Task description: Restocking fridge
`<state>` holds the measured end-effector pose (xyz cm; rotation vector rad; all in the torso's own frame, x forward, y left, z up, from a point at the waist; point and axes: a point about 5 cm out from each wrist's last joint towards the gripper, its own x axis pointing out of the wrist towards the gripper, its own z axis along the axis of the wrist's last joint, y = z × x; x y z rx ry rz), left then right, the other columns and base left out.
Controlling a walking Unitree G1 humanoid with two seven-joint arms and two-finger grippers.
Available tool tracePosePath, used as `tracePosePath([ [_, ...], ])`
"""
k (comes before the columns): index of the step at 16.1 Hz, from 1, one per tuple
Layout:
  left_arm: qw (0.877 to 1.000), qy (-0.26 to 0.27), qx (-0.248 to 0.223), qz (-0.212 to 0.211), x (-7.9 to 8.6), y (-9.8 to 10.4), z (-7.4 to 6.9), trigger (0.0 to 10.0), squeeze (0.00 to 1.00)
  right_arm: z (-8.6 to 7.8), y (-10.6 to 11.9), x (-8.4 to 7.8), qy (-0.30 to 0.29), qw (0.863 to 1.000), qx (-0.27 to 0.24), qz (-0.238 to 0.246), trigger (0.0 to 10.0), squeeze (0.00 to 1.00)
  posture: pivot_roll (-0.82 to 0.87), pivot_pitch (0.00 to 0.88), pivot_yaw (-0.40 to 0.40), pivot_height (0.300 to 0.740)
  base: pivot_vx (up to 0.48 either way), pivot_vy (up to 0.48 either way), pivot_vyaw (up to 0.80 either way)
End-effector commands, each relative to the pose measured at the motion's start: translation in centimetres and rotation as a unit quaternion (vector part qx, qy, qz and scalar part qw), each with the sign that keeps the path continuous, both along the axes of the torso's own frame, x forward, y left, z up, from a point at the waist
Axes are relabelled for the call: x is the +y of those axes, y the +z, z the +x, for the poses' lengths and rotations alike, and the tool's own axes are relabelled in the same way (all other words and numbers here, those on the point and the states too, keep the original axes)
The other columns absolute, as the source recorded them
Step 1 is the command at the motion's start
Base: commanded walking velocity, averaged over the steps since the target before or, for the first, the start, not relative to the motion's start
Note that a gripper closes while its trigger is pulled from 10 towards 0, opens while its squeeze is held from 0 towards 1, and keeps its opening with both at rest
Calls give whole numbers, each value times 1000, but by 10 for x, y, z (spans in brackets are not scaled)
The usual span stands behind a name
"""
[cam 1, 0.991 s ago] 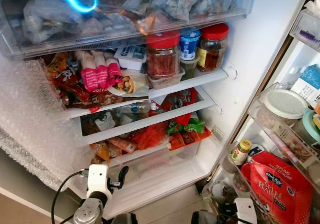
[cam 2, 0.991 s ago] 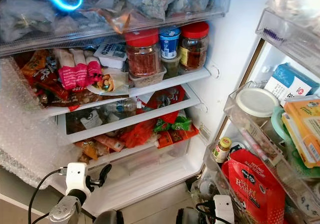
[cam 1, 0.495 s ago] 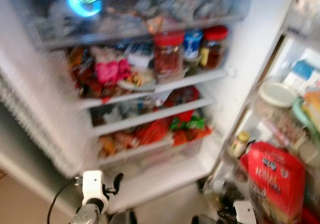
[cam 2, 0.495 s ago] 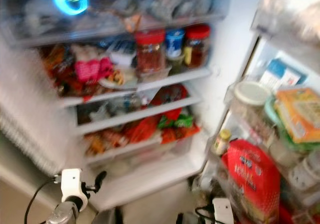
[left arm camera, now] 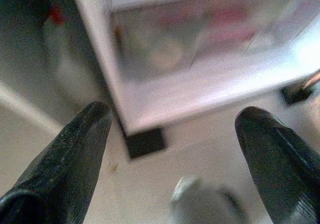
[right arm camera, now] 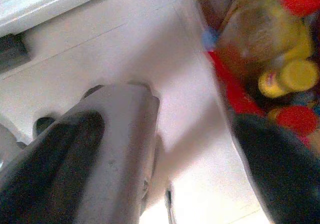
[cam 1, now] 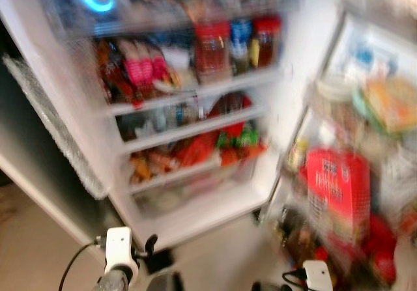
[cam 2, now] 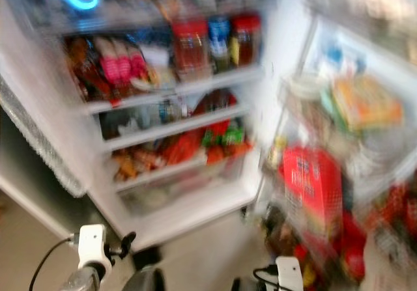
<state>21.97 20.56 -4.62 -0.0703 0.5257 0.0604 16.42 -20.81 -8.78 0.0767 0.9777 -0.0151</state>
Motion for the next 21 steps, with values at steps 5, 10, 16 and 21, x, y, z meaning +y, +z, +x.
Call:
tracePosePath([
  [5,993,19,116,14,13,-24,-31,10000,0,-10,-6,4,-4,1000,24,6,10000,0,-87,0,15,635,-58,0,0],
  [10,985,39,167,18,28,-36,-61,10000,0,-11,-6,4,-13,1000,25,11,10000,0,-72,0,11,635,0,55,0],
  [16,981,52,187,17,46,-36,-73,10000,0,-11,-6,4,-13,1000,26,9,10000,0,-74,0,4,635,0,127,0],
  [21,982,49,180,12,39,-37,-70,10000,0,-11,-6,4,-12,1000,27,9,10000,0,-74,0,2,635,0,416,0],
])
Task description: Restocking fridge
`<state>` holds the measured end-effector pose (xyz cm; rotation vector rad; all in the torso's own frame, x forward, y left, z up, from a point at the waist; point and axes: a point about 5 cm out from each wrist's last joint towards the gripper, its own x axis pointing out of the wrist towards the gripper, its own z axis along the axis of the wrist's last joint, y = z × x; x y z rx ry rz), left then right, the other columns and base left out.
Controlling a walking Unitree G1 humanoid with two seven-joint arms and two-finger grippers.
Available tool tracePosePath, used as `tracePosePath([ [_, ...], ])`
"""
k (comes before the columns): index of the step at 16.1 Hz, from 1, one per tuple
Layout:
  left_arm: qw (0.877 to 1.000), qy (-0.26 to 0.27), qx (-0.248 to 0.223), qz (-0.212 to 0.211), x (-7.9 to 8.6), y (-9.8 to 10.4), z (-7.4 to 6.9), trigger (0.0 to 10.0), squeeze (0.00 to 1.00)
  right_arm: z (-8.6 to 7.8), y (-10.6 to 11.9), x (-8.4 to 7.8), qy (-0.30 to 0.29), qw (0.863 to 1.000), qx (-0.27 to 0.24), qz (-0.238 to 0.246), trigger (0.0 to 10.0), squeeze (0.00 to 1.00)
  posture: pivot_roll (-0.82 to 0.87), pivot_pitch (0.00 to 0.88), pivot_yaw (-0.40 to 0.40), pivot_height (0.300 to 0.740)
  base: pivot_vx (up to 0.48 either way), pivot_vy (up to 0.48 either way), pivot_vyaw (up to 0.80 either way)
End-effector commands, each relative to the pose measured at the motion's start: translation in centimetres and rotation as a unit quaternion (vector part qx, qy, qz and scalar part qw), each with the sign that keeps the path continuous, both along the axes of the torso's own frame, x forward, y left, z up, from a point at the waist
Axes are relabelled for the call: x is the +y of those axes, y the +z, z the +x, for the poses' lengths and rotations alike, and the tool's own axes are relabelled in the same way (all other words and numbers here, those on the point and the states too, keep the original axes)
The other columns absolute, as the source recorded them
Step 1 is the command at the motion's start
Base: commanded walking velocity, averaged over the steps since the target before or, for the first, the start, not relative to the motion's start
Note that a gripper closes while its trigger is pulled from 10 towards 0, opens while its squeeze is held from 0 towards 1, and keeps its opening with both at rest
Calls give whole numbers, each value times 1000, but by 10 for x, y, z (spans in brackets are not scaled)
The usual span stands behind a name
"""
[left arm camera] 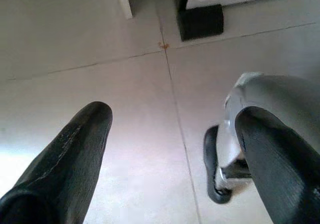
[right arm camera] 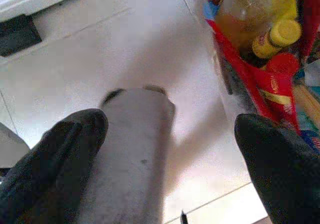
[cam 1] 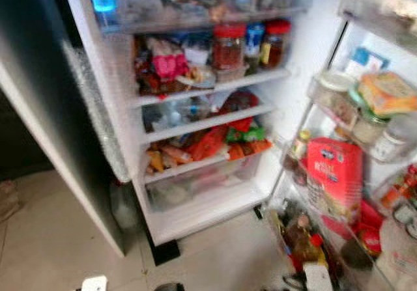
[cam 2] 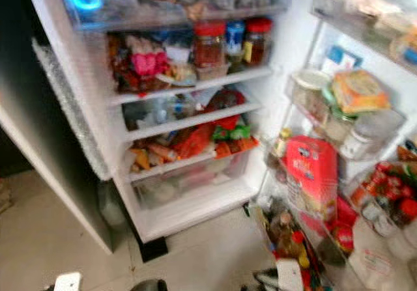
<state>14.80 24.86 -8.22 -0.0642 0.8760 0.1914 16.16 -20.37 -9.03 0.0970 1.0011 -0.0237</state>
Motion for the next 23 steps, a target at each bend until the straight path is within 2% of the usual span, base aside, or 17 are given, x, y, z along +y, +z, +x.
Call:
tracePosePath([
  [1,1000,-6,3,-3,-5,-1,2,10000,0,-8,-3,-1,-4,1000,15,2,10000,0,-74,0,3,635,0,480,0],
  [14,1000,-9,2,-5,-8,-1,5,10000,0,-7,-3,-1,-1,1000,18,0,10000,0,-70,0,4,635,0,470,0],
  [18,1000,-15,3,-3,-9,-1,5,10000,0,-8,-3,1,-8,1000,10,6,10000,0,-72,0,11,640,0,0,0],
  [23,1000,-22,0,-7,-12,-1,7,10000,0,-7,-3,2,-9,1000,9,11,10000,0,-70,0,9,700,0,0,0],
])
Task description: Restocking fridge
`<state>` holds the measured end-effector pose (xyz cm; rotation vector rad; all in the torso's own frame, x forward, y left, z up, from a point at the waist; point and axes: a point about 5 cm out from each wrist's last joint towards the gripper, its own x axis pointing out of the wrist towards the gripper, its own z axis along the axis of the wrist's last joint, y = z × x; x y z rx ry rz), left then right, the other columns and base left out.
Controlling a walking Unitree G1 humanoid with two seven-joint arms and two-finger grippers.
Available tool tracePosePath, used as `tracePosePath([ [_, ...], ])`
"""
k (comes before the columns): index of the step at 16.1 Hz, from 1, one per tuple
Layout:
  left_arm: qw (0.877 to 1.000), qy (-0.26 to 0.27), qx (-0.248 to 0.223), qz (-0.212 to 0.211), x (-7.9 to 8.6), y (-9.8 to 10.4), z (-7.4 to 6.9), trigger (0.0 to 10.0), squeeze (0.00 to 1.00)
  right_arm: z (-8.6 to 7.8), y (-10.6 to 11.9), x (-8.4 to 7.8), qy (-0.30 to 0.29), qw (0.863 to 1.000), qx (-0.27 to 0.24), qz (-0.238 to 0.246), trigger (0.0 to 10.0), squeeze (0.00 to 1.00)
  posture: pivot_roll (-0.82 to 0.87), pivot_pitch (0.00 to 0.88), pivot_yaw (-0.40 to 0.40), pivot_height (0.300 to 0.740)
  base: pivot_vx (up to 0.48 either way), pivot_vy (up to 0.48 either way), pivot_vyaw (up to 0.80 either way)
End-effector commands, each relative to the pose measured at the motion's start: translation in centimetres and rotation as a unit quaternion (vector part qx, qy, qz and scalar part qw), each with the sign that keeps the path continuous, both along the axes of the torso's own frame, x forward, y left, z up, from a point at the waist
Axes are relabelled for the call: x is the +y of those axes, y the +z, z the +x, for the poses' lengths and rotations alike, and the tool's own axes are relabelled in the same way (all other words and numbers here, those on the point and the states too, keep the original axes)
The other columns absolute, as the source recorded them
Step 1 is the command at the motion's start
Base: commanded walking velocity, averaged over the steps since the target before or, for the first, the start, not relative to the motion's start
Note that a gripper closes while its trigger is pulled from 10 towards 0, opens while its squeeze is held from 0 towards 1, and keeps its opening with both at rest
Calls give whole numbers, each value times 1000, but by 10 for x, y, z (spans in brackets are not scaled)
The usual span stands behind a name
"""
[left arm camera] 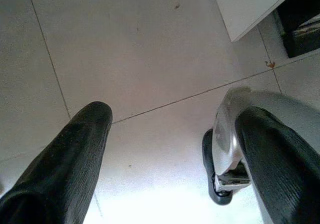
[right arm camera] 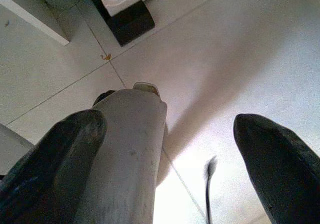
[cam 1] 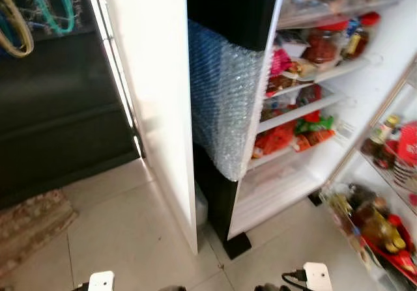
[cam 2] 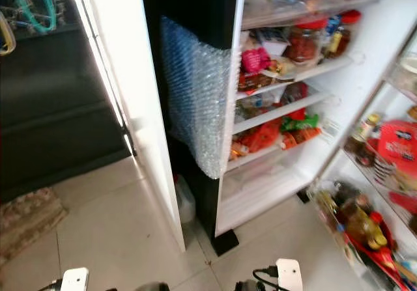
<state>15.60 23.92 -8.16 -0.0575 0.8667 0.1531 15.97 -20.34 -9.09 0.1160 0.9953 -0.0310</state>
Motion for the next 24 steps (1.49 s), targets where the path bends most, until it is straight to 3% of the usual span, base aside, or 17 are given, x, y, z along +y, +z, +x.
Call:
tracePosePath([
  [1,1000,-4,4,-3,-3,-1,0,10000,0,-5,-3,1,-2,1000,11,5,10000,0,-70,0,7,715,0,0,0],
  [3,1000,-2,3,-4,-3,-1,0,10000,0,-5,-2,1,-4,1000,10,5,10000,0,-68,0,5,740,0,0,0],
  [10,1000,4,11,-6,-5,-3,-1,10000,0,-2,-1,-1,-16,1000,1,-2,10000,0,-64,0,1,740,0,0,0],
  [19,1000,-3,10,-4,-5,-2,0,10000,0,-2,-1,-2,-35,999,5,-11,10000,0,-66,0,7,740,0,177,0],
  [24,1000,-2,8,-13,-6,-2,0,10000,0,-3,-2,-2,-27,1000,10,-11,10000,0,-66,0,4,740,0,0,-741],
])
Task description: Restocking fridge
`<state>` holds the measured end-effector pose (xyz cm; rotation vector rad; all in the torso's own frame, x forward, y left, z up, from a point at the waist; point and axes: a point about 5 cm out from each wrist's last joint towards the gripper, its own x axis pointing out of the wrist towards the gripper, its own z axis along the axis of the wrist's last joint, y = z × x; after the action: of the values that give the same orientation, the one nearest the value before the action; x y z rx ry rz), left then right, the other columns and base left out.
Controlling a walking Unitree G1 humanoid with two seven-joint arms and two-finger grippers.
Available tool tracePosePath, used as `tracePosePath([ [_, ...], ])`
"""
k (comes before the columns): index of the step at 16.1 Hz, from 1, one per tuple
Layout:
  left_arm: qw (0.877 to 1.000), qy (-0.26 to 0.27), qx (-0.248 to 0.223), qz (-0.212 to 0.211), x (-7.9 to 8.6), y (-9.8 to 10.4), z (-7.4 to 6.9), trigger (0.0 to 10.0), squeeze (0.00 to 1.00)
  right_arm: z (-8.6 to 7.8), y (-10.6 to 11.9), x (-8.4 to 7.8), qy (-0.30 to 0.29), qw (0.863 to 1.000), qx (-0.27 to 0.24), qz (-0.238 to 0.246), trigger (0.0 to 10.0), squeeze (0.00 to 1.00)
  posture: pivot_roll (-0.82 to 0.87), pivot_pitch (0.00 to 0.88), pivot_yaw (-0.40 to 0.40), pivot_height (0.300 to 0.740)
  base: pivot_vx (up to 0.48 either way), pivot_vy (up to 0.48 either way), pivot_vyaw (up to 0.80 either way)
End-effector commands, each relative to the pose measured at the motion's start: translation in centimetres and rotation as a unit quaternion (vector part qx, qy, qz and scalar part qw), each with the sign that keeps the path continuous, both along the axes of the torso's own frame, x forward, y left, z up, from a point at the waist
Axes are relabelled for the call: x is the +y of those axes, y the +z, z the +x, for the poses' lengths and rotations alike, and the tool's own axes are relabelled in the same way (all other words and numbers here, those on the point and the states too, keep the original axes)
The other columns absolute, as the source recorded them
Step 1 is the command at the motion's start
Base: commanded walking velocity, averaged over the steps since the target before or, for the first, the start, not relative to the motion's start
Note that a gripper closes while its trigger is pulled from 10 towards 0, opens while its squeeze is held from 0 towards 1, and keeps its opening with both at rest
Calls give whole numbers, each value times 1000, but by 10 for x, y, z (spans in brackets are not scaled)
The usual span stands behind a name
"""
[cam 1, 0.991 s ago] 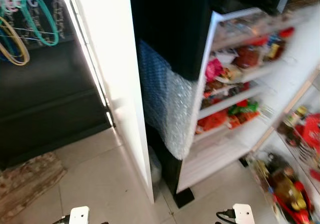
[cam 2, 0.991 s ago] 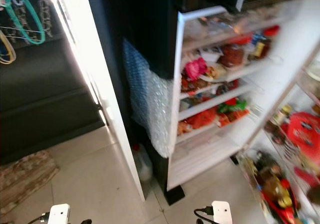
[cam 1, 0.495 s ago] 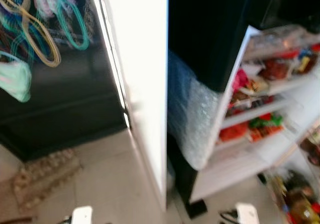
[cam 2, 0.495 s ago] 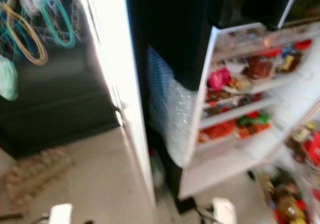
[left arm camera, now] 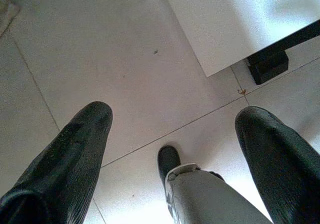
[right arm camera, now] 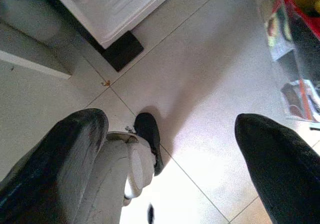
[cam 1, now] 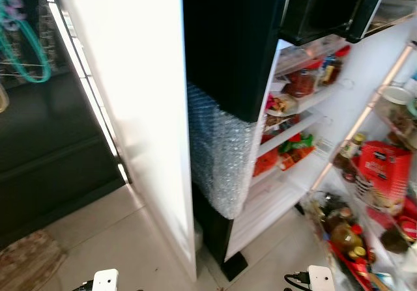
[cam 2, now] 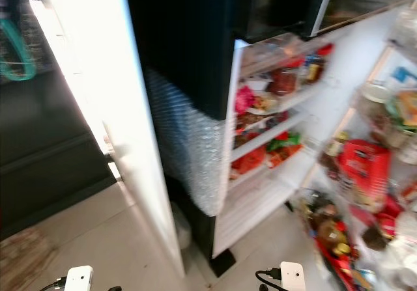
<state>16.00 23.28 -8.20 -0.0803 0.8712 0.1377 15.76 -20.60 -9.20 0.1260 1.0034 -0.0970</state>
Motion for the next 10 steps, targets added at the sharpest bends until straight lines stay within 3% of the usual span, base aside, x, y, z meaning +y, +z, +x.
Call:
tracePosePath([
  [1,1000,-2,7,-1,1,-2,-4,10000,0,0,0,1,3,1000,3,0,10000,0,-65,0,4,740,0,0,-738],
  [3,1000,-1,8,-1,1,-2,-4,10000,0,1,0,2,0,1000,-9,5,10000,0,-64,0,4,740,0,0,0],
  [6,1000,1,8,-3,1,-2,-4,10000,0,1,1,2,-6,1000,-12,7,10000,0,-66,0,7,740,-260,0,0],
  [10,1000,-7,9,-1,0,-2,-4,10000,0,0,0,1,-3,1000,-8,6,10000,0,-65,0,3,740,-137,0,-664],
])
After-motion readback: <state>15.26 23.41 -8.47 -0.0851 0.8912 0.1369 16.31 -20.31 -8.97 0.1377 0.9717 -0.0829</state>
